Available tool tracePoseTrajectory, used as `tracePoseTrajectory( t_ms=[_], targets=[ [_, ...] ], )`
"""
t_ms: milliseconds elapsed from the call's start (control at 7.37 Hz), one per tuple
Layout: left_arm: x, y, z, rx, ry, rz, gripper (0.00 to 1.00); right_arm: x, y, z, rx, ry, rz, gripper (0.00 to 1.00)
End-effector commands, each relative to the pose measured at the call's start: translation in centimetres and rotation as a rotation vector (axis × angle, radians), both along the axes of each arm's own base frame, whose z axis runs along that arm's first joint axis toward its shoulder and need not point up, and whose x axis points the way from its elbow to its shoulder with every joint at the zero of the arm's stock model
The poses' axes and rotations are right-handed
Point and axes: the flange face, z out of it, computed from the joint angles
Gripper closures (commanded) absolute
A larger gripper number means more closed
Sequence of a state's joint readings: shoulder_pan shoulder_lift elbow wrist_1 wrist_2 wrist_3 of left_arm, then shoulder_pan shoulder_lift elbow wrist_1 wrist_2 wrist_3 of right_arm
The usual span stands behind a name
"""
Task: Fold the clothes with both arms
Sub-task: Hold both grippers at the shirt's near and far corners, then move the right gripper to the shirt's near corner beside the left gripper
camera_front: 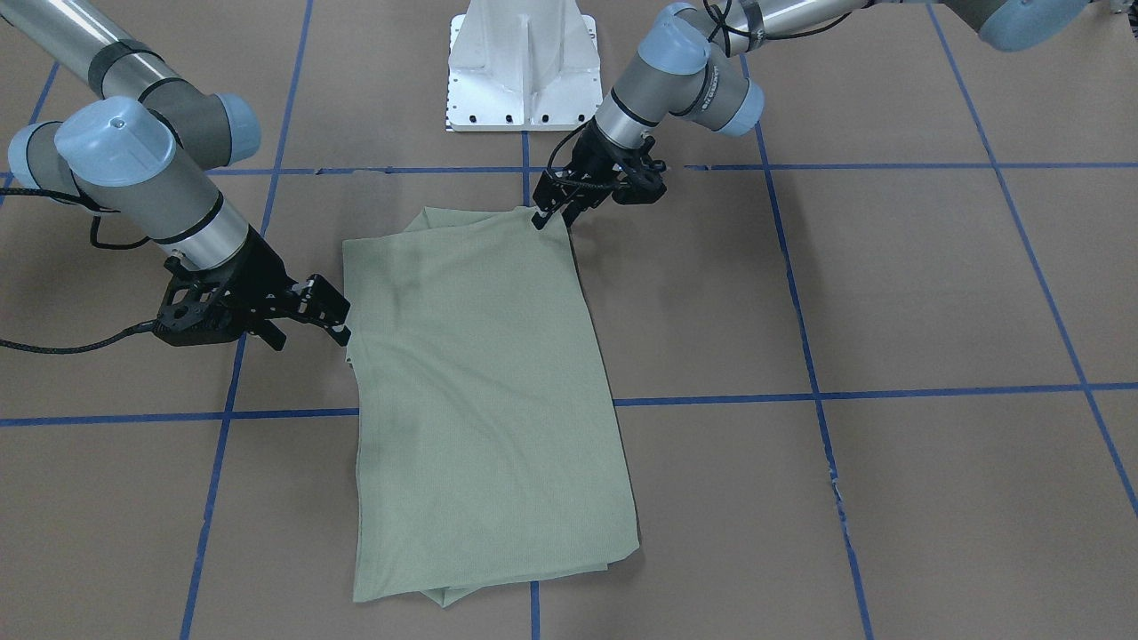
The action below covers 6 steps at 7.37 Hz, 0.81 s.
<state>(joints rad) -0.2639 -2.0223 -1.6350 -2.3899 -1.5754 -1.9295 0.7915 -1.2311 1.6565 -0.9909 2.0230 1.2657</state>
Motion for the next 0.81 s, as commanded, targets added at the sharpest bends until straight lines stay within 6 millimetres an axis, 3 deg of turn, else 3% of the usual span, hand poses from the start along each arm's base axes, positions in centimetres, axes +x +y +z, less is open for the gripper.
tracePoseTrajectory(
  t_ms=[0,271,407,679],
  targets=[
    [0.3,0.2,-0.1,0.000,0.000,0.005,0.41,0.0,0.0,0.1,-0.001,0.001,0.000,0.00],
    [0.2,0.3,-0.2,0.003,0.005,0.006,0.94,0.0,0.1,0.2,-0.008,0.002,0.004,0.00],
    [0.4,0.9,-0.4,0.005,0.008,0.014,1.00,-0.4,0.3,0.1,-0.012,0.003,0.002,0.00],
    [0.4,1.3,-0.6,0.014,0.012,0.022,1.00,-1.3,1.7,-0.8,-0.186,-0.056,0.096,0.00]
  ],
)
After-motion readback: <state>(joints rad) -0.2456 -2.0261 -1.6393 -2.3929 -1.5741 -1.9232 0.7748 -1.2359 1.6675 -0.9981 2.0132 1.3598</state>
